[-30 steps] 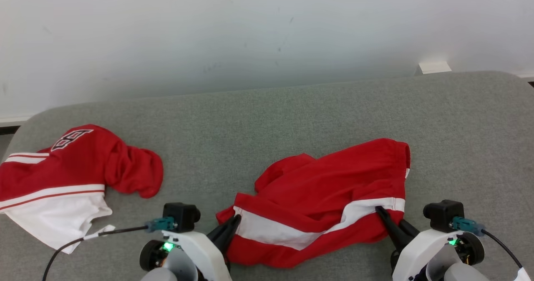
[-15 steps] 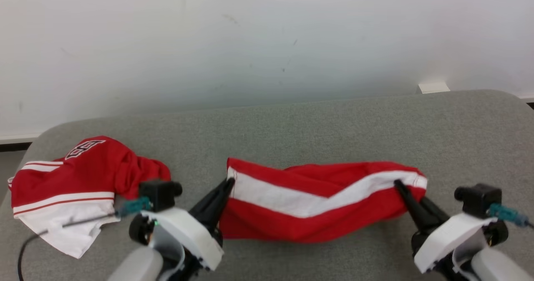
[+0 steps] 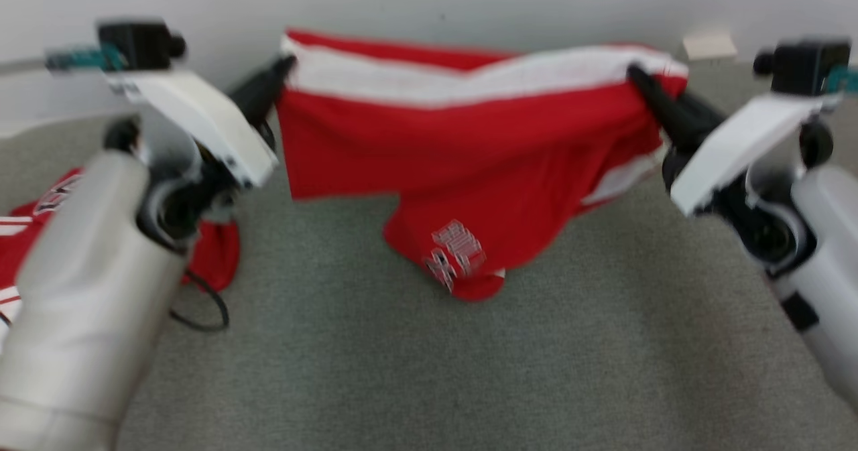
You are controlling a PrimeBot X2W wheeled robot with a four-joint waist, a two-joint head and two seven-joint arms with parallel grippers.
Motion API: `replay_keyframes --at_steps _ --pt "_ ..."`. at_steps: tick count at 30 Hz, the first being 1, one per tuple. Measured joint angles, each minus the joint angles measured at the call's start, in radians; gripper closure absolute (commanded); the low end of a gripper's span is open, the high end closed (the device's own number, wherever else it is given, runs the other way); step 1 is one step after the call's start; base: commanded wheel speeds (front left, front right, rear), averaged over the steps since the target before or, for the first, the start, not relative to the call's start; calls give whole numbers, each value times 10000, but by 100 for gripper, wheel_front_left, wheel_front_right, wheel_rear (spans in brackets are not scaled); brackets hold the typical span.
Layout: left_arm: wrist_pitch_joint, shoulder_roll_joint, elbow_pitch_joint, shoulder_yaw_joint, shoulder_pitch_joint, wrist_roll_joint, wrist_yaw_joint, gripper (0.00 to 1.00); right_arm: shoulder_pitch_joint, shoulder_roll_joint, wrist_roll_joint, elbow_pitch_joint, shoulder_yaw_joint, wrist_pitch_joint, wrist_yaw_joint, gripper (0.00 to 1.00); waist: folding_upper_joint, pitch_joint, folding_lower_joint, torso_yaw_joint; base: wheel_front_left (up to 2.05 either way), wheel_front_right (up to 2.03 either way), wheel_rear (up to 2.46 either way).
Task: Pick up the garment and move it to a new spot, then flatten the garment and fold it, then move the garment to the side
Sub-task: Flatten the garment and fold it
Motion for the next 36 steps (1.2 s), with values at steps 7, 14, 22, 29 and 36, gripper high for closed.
replay_keyframes --at_steps 7,14,22,29,36 --pt "-263 -17 2102 150 -3161 265 -13 100 -2987 750 794 1615 -516 -518 2 100 0 1339 1 -139 0 0 0" --pt "-1649 -426 2869 -8 -5389 504 -15 100 -5082 1020 1122 2397 -750 -2142 2 100 0 2059 2 -139 0 0 0" --pt "-1616 -462 2328 -1392 -4812 -560 -13 100 -4545 869 1277 2383 752 -2510 0 100 0 2142 1 -108 0 0 0" --pt "-1172 564 1003 -2780 -2558 -1653 -13 100 -2447 433 1887 1845 2545 -2288 0 100 0 2020 1 -138 0 0 0" --pt "-913 1691 -100 -3267 -508 -2734 -13 100 -730 -384 2600 1195 3881 -1885 0 100 0 1266 0 -142 0 0 0"
